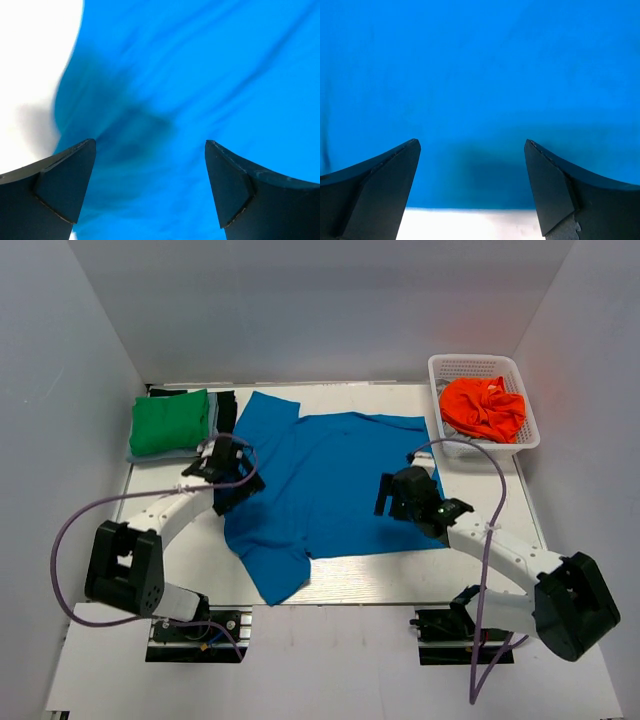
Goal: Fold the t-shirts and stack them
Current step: Flatten out the tshirt
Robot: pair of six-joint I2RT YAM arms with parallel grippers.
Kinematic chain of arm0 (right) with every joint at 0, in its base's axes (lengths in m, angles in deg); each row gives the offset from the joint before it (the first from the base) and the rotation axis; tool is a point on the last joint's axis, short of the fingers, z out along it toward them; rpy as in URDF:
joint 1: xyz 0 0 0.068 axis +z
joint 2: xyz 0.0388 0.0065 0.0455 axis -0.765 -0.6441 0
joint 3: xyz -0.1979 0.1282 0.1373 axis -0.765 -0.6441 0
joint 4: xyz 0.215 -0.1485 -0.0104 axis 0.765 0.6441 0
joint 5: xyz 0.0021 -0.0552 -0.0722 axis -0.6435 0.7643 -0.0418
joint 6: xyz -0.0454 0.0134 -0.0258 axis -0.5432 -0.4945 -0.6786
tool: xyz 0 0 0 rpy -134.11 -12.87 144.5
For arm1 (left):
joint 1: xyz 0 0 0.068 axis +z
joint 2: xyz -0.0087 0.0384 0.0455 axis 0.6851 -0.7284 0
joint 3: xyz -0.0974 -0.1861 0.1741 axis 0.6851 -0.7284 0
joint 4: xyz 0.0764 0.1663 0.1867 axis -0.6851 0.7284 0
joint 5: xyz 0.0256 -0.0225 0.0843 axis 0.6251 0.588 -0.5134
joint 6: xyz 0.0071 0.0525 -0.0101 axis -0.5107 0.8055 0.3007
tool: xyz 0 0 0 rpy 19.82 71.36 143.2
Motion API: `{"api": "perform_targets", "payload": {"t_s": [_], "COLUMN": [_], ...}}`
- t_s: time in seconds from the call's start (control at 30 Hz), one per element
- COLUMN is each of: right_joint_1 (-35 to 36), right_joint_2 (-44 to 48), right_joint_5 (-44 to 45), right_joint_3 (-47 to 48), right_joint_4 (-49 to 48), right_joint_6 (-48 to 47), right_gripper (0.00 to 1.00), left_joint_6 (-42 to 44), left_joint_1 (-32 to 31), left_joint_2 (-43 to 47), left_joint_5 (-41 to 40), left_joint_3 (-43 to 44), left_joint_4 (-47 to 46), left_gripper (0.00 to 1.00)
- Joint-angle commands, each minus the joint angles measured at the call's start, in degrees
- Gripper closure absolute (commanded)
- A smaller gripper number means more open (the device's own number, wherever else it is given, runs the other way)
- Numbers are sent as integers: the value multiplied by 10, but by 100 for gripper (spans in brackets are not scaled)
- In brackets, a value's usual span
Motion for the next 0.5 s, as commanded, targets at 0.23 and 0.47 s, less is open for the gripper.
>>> {"api": "perform_targets", "payload": {"t_s": [0.23, 0.47], "right_joint_1": [-103, -146], "right_joint_2": [-222, -324], "right_joint_5": [7, -20], "right_joint_3": [207, 298], "right_joint_4": [-18, -1], "right_joint_6": [-50, -92], "right_gripper": [10, 10], "left_joint_6": [86, 126], "left_joint_1": [10, 10], "left_joint_2": [-223, -425], "left_joint_5": [-49, -69], "left_joint_3": [271, 478], "left_joint_4": [8, 77], "left_gripper": [0, 0]}}
